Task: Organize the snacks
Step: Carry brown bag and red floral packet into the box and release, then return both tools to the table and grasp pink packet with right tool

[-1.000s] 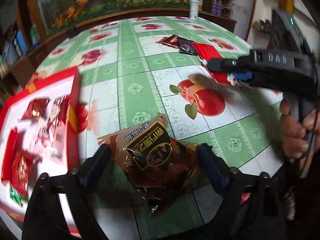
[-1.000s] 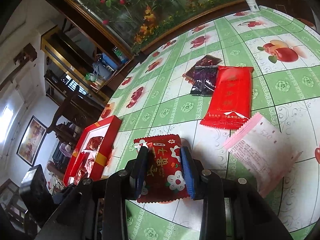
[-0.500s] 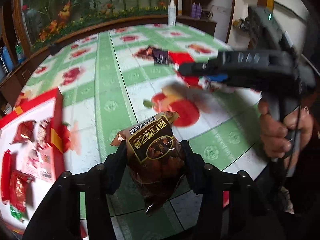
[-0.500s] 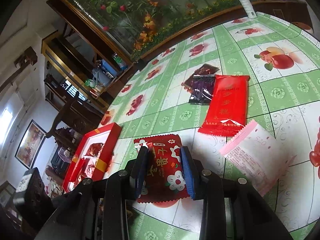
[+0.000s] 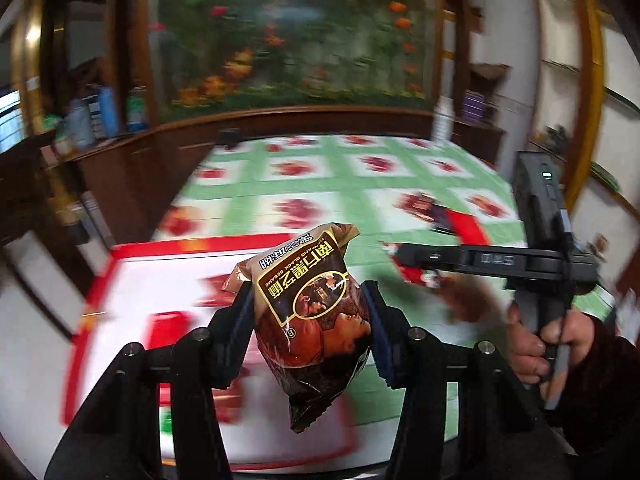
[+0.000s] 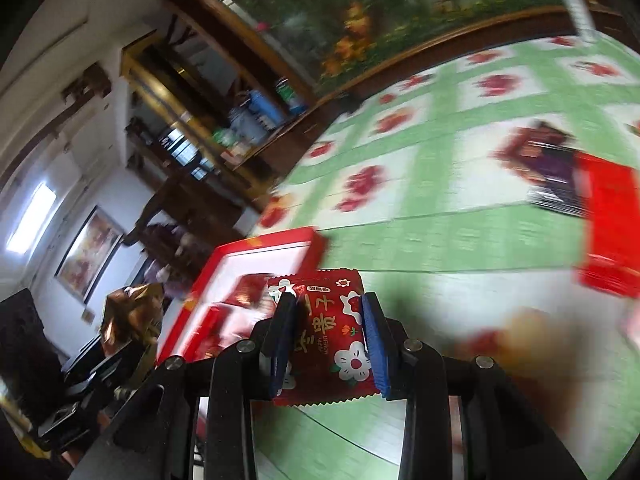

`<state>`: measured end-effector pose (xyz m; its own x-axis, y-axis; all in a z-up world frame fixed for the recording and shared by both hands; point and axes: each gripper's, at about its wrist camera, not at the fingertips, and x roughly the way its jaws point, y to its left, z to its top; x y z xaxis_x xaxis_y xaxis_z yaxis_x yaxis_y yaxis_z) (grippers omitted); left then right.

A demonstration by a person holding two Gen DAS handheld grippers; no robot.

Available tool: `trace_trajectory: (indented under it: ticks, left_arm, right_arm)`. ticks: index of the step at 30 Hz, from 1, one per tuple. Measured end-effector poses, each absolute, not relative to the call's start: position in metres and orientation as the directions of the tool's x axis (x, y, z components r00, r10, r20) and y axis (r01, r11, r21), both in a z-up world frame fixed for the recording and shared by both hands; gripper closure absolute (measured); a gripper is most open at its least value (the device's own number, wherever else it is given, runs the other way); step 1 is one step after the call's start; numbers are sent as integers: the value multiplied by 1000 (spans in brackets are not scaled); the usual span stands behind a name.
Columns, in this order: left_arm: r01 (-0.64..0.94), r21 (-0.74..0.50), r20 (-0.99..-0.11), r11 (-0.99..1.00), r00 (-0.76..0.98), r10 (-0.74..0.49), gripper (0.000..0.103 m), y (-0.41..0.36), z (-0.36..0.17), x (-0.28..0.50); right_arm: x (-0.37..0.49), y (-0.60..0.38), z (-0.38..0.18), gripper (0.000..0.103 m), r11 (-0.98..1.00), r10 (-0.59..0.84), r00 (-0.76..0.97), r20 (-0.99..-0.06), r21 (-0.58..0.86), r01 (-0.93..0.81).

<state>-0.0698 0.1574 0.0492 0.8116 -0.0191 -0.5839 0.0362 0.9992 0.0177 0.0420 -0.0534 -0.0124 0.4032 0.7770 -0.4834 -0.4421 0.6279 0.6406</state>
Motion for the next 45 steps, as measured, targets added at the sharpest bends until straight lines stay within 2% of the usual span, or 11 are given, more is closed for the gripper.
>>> trace_trajectory:
  ticks: [5, 10, 20, 21, 24, 27, 30, 38, 45]
  left_arm:
    - [-129, 9, -595, 992, 796, 109, 53, 218, 39, -79]
    - [-225, 15, -612, 974, 769, 187, 53, 250, 26, -84]
    - [-246, -1, -655, 969, 732, 186, 51, 260, 7, -79]
    - [-250, 4, -658, 968, 728, 191, 48, 258, 6, -78]
    - [-257, 10, -659, 966, 725, 200, 47, 256, 8, -75]
    - [-250, 22, -641, 968, 739, 206, 44, 248, 14, -77]
    - [-215, 29, -623, 976, 759, 186, 34, 234, 21, -77]
    - [17, 35, -653, 999, 757, 10, 33, 153, 26, -54]
    - [213, 43, -726, 976, 678, -116, 29, 81, 15, -38]
  right_arm:
    - [47, 8, -1, 69, 569, 822, 337, -459, 645, -510]
    - [46, 54, 1, 69, 522, 850, 284, -443, 644, -559]
    - [29, 120, 3, 66, 463, 864, 200, -462, 572, -677]
    - [28, 122, 3, 63, 457, 864, 188, -467, 571, -682]
    - [31, 114, 2, 46, 467, 863, 209, -459, 571, -675]
    - [39, 97, 2, 45, 492, 861, 259, -438, 588, -642]
    - [45, 81, 3, 45, 525, 846, 306, -437, 585, -618]
    - [51, -9, 12, 45, 618, 785, 464, -410, 575, -537]
    - [54, -134, 17, 38, 775, 610, 663, -434, 502, -384]
